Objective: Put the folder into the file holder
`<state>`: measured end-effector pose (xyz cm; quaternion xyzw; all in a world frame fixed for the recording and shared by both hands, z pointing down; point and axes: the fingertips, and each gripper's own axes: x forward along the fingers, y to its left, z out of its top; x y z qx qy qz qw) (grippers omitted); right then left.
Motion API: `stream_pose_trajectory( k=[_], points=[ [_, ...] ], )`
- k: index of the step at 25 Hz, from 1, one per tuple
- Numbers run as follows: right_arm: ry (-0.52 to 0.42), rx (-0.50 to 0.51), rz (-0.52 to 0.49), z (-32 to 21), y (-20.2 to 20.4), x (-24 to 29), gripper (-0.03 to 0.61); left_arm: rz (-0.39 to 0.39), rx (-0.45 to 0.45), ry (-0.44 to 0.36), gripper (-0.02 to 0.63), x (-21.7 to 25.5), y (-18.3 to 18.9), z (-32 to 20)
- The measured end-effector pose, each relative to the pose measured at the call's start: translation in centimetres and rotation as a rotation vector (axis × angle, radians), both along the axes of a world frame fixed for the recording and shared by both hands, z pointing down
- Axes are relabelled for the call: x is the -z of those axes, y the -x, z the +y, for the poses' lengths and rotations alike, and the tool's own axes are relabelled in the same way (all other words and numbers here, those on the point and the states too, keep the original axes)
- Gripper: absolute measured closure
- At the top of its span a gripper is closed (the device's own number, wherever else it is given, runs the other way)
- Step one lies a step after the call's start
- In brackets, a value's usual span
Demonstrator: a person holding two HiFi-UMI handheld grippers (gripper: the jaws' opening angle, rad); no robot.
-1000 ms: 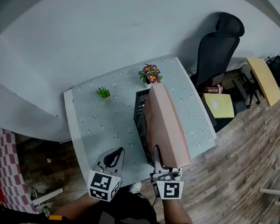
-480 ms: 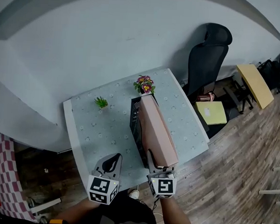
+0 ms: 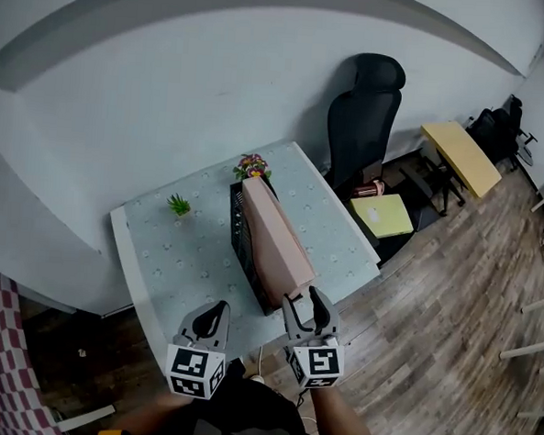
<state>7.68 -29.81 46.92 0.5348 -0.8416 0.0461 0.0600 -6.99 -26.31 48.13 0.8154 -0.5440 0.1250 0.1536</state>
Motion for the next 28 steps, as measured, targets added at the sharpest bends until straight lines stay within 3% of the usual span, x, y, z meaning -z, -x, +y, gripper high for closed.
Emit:
stream_pose_trajectory(
  k=[7,19,28],
  points=[
    [-0.002,-0.069,-0.021,5.1,-2.4,3.4,0.362,0.02,-0.056,-0.051,0.604,1.4,-2.8,3.6],
    [-0.01,-0.102,-0.057,11.2,-3.1,5.9,0.534,0.016,-0.126,-0.116,0.604,3.2,-5.1,7.6],
    [0.028,-0.106,-0.042,12.4,-2.8,5.2,0.563,0.009,-0.149,-0.105,0.604,2.5,-5.7,7.9]
  ],
)
